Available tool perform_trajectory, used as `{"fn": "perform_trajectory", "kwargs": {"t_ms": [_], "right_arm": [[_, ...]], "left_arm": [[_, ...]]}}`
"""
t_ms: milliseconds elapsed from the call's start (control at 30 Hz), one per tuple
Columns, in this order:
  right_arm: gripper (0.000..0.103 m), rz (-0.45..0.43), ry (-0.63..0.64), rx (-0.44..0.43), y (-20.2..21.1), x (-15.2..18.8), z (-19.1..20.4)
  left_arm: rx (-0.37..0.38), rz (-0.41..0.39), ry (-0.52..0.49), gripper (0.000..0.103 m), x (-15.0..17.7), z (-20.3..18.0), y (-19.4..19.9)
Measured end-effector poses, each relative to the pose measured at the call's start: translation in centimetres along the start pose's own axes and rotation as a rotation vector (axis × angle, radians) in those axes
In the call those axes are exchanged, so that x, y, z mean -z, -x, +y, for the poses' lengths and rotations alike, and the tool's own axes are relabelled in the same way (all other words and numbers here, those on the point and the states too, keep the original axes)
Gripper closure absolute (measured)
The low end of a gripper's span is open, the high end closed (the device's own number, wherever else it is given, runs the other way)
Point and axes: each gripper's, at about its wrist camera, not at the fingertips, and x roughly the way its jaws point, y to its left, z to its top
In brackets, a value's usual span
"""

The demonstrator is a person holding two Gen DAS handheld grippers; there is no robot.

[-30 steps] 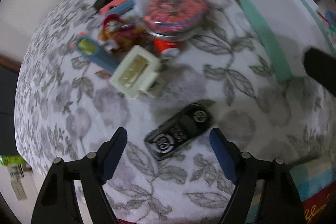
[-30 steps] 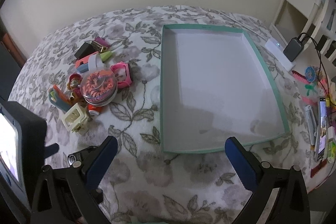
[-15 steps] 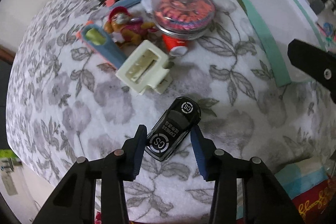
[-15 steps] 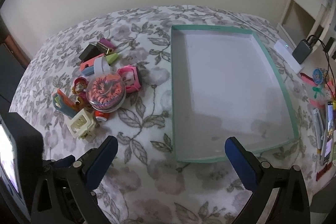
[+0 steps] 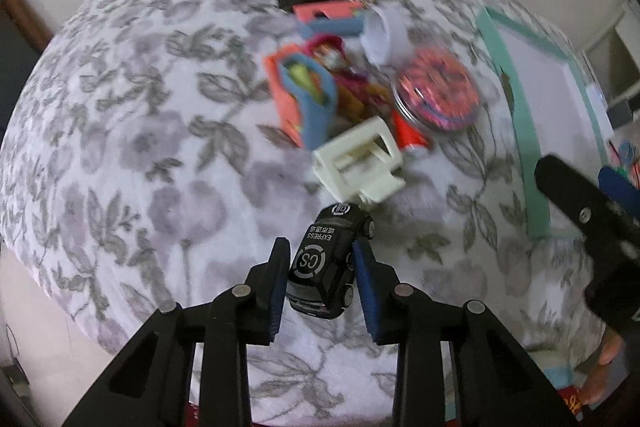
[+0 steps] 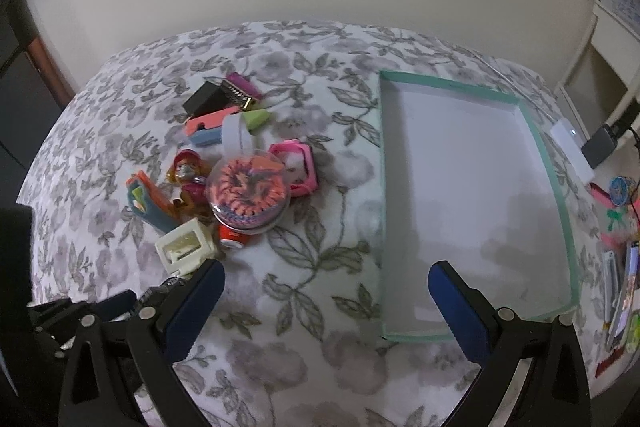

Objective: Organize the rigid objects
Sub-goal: 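Close the left gripper on the black toy car while the right tool approaches the candy tin, then lift the black car with the left gripper while the right gripper grasps the clear candy tin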

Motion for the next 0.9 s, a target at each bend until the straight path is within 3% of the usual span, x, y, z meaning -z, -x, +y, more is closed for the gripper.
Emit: {"fn": "perform_trajectory", "kwargs": {"t_ms": [233, 367, 467, 500, 667, 900], "right_arm": [[0.000, -0.005, 0.021, -0.024, -0.8, -0.9, 1.1], [0.000, -0.001, 0.031, -0.044, -1.8, -1.5, 2.0], [0.000, 0.004, 0.057, -0.049, -2.7, -1.9, 3.0], [0.000, 0.005, 0.064, -0.053, -3.1, -2.1, 3.4], [0.002, 0.025, 0.079, -0.068, -4.9, -2.6, 4.7], [0.015, 0.041, 0.072, -0.081, -6.7, -3.3, 5.0]], "left_arm": [[-0.034, -0.038, 0.104, 0.070, -0.7, 4.5, 0.8], [0.001, -0.036, 0.140, 0.070, -1.1, 6.6, 0.9], [-0.050, -0.034, 0.149, 0.089, -1.3, 7.3, 0.6], [-0.067, -0.022, 0.144, 0.089, -1.1, 7.3, 0.3], [-0.023, -0.006, 0.187, 0.089, -1.0, 7.7, -0.2], [0.021, 0.006, 0.220, 0.089, -1.3, 9.0, -0.4]]}}
